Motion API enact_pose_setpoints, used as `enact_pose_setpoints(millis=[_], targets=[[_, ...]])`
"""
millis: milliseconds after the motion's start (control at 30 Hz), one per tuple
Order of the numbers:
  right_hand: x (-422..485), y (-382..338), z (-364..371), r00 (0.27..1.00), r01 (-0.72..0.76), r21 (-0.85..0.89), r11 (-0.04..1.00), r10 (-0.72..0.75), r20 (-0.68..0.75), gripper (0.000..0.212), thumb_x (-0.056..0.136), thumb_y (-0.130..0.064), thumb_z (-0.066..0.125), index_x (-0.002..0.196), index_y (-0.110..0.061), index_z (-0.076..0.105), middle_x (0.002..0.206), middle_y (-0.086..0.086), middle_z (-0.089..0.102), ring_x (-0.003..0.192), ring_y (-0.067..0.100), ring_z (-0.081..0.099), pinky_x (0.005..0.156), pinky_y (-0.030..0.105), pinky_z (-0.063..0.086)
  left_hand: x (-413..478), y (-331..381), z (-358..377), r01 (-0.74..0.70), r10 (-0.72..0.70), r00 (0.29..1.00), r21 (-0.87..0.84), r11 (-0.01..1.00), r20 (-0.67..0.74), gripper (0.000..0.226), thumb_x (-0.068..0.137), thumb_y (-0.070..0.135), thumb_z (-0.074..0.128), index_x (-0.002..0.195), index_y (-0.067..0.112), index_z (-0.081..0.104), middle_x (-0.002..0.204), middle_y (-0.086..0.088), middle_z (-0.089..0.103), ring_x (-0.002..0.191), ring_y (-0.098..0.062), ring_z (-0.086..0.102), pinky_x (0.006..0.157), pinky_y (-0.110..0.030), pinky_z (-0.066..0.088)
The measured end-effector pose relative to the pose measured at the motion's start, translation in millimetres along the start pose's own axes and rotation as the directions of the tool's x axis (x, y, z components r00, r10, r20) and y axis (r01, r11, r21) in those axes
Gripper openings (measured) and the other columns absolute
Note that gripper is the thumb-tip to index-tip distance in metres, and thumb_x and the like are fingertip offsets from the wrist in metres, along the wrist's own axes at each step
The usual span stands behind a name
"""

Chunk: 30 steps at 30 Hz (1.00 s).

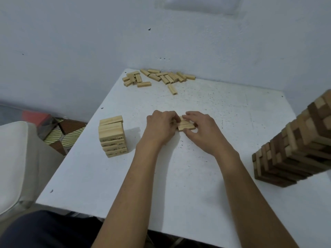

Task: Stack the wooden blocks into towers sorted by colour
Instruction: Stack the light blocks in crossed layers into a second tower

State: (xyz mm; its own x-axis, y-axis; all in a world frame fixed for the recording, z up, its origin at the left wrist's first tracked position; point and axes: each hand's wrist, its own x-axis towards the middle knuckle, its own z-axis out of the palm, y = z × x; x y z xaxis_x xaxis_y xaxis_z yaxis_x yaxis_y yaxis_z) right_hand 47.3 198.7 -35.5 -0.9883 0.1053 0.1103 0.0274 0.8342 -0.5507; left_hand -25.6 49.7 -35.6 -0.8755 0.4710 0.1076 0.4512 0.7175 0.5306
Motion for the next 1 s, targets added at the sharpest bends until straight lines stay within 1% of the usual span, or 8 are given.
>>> enact_pose_setpoints(millis=[100,233,367,500,667,800,900,1000], targets=[[-30.1,-6.4,-2.0,0.999,0.024,-0.016,1.000,-0.023,0.040,0.042,0.093,-0.023,0.063,0.135,-0.021,0.059,0.143,-0.005,0.053,0.117,0.024,0.049,0.103,0.034,0.039,-25.8,2.9,-6.7,-0.071,0.072,0.996,-0.032,0.997,0.050,0.018,0.092,0.021,0.062,0.106,0.023,0.072,0.105,0.003,0.073,0.105,-0.017,0.060,0.086,-0.028,0.046],[-64.3,-13.0,-0.9,0.997,0.036,-0.036,0.999,-0.034,0.065,0.038,0.092,-0.023,0.065,0.130,-0.017,0.063,0.139,-0.004,0.056,0.110,0.024,0.051,0.098,0.030,0.041,-60.1,4.1,-14.2,-0.084,0.093,0.991,-0.088,0.993,0.097,0.014,0.089,0.024,0.068,0.102,0.023,0.073,0.102,0.005,0.073,0.100,-0.013,0.061,0.082,-0.026,0.045],[-90.9,-17.2,3.4,0.998,0.027,-0.027,0.999,-0.026,0.055,0.035,0.089,-0.023,0.071,0.122,-0.013,0.067,0.135,0.001,0.058,0.109,0.026,0.054,0.096,0.033,0.044,-86.7,2.4,-18.2,-0.091,0.109,0.987,-0.147,0.985,0.121,0.013,0.086,0.023,0.072,0.099,0.024,0.074,0.110,0.007,0.073,0.103,-0.011,0.064,0.091,-0.029,0.048],[-106.6,-20.2,8.2,1.000,0.023,-0.016,1.000,-0.023,0.022,0.034,0.086,-0.021,0.075,0.117,-0.008,0.070,0.128,0.009,0.062,0.108,0.029,0.058,0.094,0.040,0.049,-102.7,1.1,-20.9,-0.155,0.175,0.977,-0.160,0.975,0.123,0.017,0.086,0.022,0.072,0.103,0.022,0.075,0.120,0.009,0.069,0.109,-0.010,0.063,0.094,-0.022,0.045],[-113.8,-23.7,11.4,1.000,0.017,-0.045,0.999,-0.017,0.009,0.032,0.088,-0.016,0.071,0.119,-0.009,0.069,0.128,0.007,0.062,0.114,0.028,0.054,0.092,0.023,0.033,-109.8,-3.0,-19.4,-0.204,0.219,0.970,-0.135,0.970,0.107,0.017,0.084,0.020,0.074,0.101,0.023,0.075,0.118,0.009,0.069,0.105,-0.009,0.063,0.090,-0.017,0.043],[-113.6,-20.5,10.2,1.000,0.016,-0.041,0.999,-0.017,-0.025,0.033,0.090,-0.005,0.064,0.123,-0.009,0.067,0.133,0.009,0.058,0.121,0.028,0.051,0.096,0.021,0.030,-112.4,-7.2,-16.8,-0.205,0.227,0.967,-0.183,0.962,0.112,0.019,0.080,0.012,0.076,0.098,0.021,0.076,0.114,0.006,0.063,0.084,0.000,0.061,0.080,-0.004,0.040],[-114.3,-18.9,7.4,0.998,0.014,-0.057,0.998,-0.017,-0.061,0.032,0.091,-0.004,0.059,0.122,-0.010,0.067,0.128,0.007,0.061,0.117,0.027,0.051,0.096,0.025,0.037,-111.4,-6.7,-18.8,-0.207,0.234,0.967,-0.223,0.953,0.104,0.032,0.079,0.018,0.078,0.110,0.023,0.071,0.119,0.008,0.059,0.084,0.001,0.061,0.079,-0.008,0.044],[-116.6,-20.9,4.3,1.000,0.026,0.000,1.000,-0.026,-0.017,0.034,0.090,-0.011,0.062,0.124,-0.011,0.066,0.128,0.004,0.062,0.115,0.025,0.052,0.095,0.027,0.038,-105.5,-6.7,-22.0,-0.205,0.232,0.960,-0.167,0.964,0.158,0.048,0.080,0.030,0.077,0.126,0.026,0.064,0.137,0.011,0.053,0.089,0.001,0.058,0.084,-0.012,0.042]])
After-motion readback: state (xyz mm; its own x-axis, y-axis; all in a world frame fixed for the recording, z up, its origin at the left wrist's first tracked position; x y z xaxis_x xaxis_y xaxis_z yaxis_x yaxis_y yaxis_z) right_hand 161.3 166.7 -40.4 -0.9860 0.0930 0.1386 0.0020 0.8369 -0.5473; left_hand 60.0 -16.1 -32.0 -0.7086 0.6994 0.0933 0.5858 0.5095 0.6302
